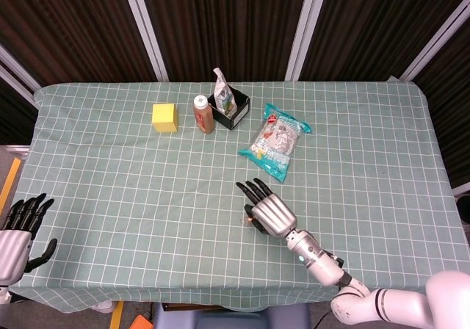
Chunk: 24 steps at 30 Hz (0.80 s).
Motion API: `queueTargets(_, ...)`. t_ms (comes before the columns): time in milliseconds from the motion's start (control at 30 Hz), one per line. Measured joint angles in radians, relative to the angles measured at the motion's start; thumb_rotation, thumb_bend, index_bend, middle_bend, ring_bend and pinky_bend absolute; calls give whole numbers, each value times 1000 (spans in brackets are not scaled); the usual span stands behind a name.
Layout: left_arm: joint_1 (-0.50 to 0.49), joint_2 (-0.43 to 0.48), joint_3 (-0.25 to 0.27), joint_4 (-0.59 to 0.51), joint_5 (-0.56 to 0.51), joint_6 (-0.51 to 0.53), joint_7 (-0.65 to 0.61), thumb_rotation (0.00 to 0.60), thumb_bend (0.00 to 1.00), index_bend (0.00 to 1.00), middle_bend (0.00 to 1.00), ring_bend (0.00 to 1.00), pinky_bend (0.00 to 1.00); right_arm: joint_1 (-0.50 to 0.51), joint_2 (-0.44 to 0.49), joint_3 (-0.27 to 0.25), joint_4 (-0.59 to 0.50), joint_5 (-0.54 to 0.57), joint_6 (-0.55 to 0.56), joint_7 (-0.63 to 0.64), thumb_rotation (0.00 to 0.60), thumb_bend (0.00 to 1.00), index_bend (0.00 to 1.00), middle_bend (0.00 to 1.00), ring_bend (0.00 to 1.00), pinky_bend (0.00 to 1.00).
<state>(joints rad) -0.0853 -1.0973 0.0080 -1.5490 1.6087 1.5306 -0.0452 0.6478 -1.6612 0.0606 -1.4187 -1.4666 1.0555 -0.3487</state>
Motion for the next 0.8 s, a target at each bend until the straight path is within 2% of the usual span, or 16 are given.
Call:
queueTargets(333,2,6,-3,1,-8,1,-12,600,410,0,0,0,4,19,-80,-1,90,19,-53,3,600,549,723,88,0,0)
queueTargets(567,-1,7,-3,1,-10,-7,-17,600,410,0,0,0,5,17,-98,-5,122,22,-55,9,600,549,715,88,0,0)
queueTargets(733,0,8,-1,-1,-7,-5,-13,600,414,0,0,0,5,15,-102,-9,133,24,-62,11,600,549,639,89,0,0)
queueTargets(800,1,8,-1,-1,-6,-3,-15,600,414,0,0,0,5,14,-102,-11,134,24,-61,5,600,549,564,89,0,0)
